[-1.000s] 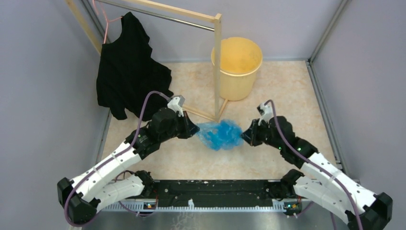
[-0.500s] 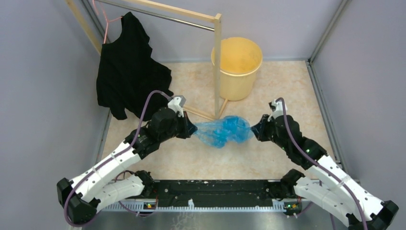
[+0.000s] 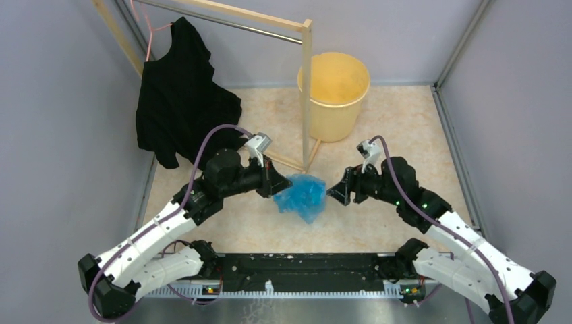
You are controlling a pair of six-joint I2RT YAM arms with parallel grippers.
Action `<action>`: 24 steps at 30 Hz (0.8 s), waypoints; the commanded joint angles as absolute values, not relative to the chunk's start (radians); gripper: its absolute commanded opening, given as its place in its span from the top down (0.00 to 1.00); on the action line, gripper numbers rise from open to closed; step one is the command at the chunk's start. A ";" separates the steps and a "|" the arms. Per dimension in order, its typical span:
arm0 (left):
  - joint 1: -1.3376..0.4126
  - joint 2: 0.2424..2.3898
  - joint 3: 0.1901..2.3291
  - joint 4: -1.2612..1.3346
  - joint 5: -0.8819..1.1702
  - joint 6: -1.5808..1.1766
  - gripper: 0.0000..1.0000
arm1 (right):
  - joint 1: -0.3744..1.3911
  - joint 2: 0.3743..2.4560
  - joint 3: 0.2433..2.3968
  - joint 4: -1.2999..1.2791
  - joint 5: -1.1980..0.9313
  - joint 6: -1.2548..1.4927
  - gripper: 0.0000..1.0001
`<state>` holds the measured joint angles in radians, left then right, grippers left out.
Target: Put the trash bags into the trash bin
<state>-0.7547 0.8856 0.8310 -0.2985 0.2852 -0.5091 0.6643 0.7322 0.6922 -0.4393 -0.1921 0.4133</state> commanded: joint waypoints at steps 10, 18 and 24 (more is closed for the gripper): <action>-0.753 0.919 0.861 -0.057 0.594 -0.570 1.00 | 0.578 0.834 0.457 0.059 -0.275 0.682 0.48; -0.753 0.958 0.863 -0.043 0.564 -0.599 1.00 | 0.562 0.918 0.376 0.326 -0.535 0.833 0.54; -0.753 0.982 0.869 -0.036 0.570 -0.593 1.00 | 0.563 0.811 0.362 0.267 -0.492 0.826 0.34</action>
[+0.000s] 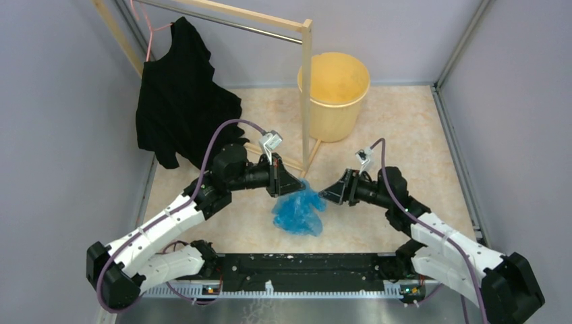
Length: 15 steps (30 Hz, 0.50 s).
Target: Put the trash bags into the trash bin
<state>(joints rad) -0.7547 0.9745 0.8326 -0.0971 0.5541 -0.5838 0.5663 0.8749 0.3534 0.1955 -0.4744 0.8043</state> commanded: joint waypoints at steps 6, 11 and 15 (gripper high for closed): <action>-0.753 0.976 0.856 -0.026 0.573 -0.597 1.00 | 0.562 0.860 0.275 0.469 -0.534 0.949 0.51; -0.753 0.954 0.853 -0.054 0.560 -0.578 1.00 | 0.562 0.911 0.287 0.492 -0.538 0.938 0.66; -0.753 0.936 0.865 -0.098 0.527 -0.551 1.00 | 0.562 0.885 0.378 0.306 -0.448 0.833 0.94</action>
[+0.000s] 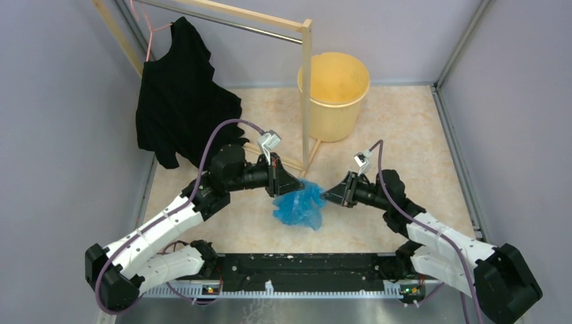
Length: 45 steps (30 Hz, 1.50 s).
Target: Put the trash bags into the trash bin
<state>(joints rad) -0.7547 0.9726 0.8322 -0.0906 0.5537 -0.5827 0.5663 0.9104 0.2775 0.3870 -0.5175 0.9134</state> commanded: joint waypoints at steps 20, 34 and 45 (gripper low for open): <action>-0.753 0.882 0.919 -0.223 0.343 -0.560 1.00 | 0.870 1.004 0.526 0.121 -0.187 0.582 0.21; -0.753 0.794 0.991 -0.424 0.077 -0.509 1.00 | 0.793 1.040 0.461 0.107 -0.049 0.685 0.82; -0.753 0.736 1.111 -0.510 -0.128 -0.431 1.00 | 0.713 0.992 0.487 0.050 -0.080 0.637 0.82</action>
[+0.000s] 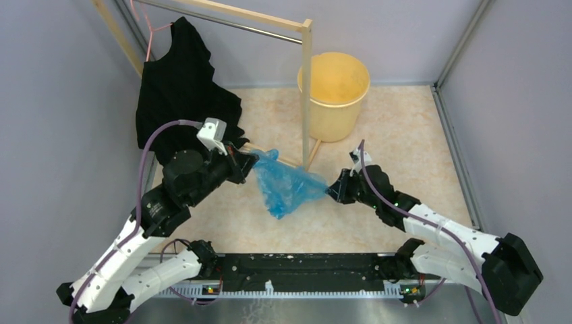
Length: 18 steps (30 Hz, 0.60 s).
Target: Put the trash bags into the trash bin
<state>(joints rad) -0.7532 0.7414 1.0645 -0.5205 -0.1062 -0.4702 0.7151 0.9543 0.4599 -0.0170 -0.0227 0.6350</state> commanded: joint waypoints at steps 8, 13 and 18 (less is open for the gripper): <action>-0.753 0.836 1.129 -0.417 0.053 -0.449 1.00 | 0.715 1.101 0.594 -0.007 -0.234 0.604 0.49; -0.753 0.892 1.066 -0.347 0.104 -0.464 1.00 | 0.797 0.985 0.615 -0.124 -0.131 0.613 0.27; -0.753 0.942 1.061 -0.317 0.138 -0.465 1.00 | 0.922 0.869 0.627 -0.035 -0.100 0.606 0.15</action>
